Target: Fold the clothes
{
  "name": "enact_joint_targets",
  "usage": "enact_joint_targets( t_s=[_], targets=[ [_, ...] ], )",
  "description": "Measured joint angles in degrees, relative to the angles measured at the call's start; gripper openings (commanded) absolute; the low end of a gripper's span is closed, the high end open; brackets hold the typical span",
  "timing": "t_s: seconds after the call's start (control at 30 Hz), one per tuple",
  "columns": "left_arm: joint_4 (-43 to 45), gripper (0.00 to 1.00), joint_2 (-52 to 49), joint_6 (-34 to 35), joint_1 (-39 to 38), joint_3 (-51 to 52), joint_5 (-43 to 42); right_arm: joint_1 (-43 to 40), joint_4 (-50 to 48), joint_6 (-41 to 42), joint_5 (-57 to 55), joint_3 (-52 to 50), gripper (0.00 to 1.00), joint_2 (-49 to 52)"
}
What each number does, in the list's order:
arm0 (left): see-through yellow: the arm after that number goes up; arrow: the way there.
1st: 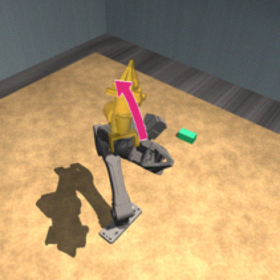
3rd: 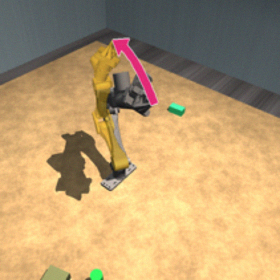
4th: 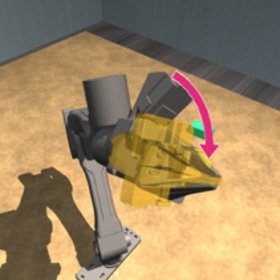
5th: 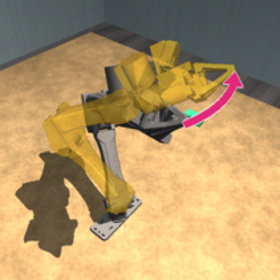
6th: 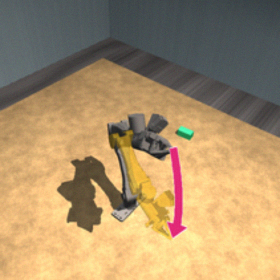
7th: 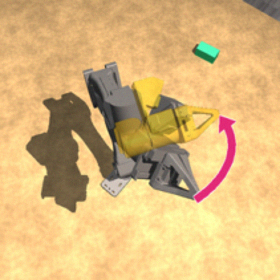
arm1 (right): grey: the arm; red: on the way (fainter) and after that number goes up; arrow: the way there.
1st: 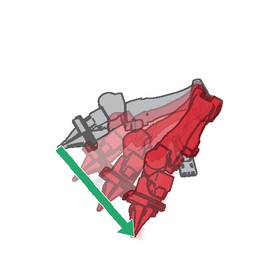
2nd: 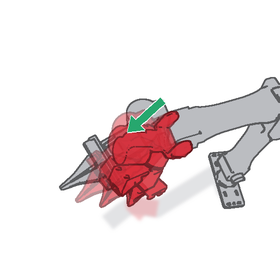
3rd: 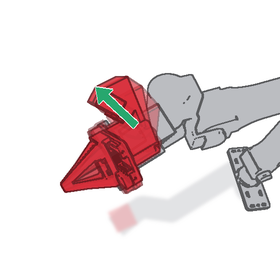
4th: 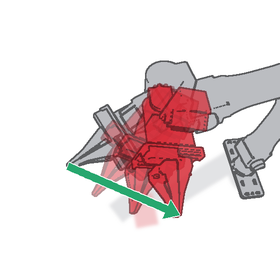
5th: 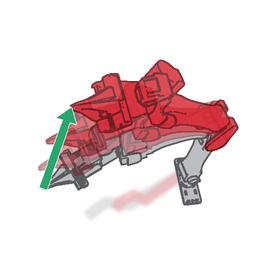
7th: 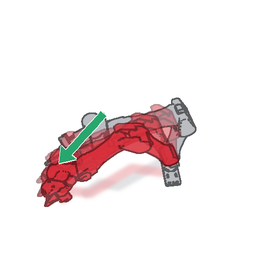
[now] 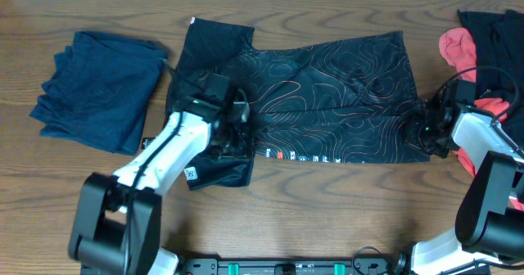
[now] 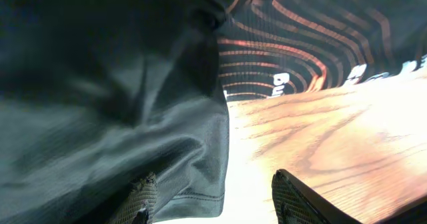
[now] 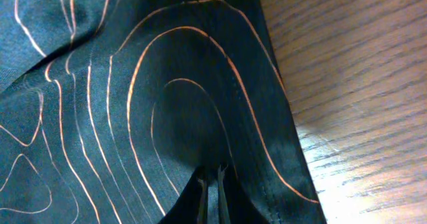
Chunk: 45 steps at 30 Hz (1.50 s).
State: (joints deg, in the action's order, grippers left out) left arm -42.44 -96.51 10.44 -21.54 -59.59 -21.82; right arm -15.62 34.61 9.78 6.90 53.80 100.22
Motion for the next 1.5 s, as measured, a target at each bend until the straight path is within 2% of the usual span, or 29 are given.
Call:
enact_joint_targets(
  t_s=[0.13,0.23,0.43,0.53,0.73,1.07,1.13,1.2,1.23,1.4,1.43,1.5],
  targets=[
    [-0.2,0.57,-3.3,0.0,-0.7,0.0,1.3,0.0,-0.1,0.0,0.0,-0.1,0.07,0.0],
    [-0.7,0.5,-5.2,0.0,-0.8,0.0,1.7,0.0,-0.3,0.0,0.0,-0.2,0.07,-0.1],
    [-2.7,0.5,-5.9,-0.2,-0.8,0.1,2.4,0.0,-0.4,0.0,0.0,-0.3,0.07,-0.2],
    [-3.6,0.43,-5.9,-0.2,-0.8,0.1,2.5,0.0,-0.4,0.0,0.0,-0.3,0.07,-0.2],
    [-3.7,0.43,-5.9,-0.2,-2.5,0.1,2.6,0.0,-0.4,0.0,0.0,-0.3,0.08,-0.2],
    [-3.6,0.42,-5.9,-0.3,-10.1,0.1,6.3,0.0,-0.4,0.0,0.0,-0.3,0.08,-0.2],
    [-3.6,0.37,-5.9,-0.2,-10.6,0.1,7.3,0.0,-0.4,0.0,0.0,-0.3,0.08,-0.2],
    [-3.6,0.21,-5.9,0.0,-10.7,0.1,8.5,0.0,-0.4,0.0,0.0,-0.3,0.08,-0.2],
    [-3.6,0.19,-5.9,0.0,-10.7,0.1,9.0,0.0,-0.4,0.0,0.0,-0.3,0.08,-0.2],
    [-2.5,0.19,-5.9,0.0,-10.7,0.1,10.5,0.0,-0.2,0.0,0.0,-0.3,0.08,-0.2],
    [-2.3,0.1,-5.9,0.0,-10.7,0.1,10.7,0.0,-0.2,0.0,0.0,-0.3,0.08,-0.2],
    [-2.1,0.06,-5.9,0.1,-10.7,0.2,10.8,0.0,-0.2,0.0,0.0,-0.3,0.08,-0.2]
  ],
)
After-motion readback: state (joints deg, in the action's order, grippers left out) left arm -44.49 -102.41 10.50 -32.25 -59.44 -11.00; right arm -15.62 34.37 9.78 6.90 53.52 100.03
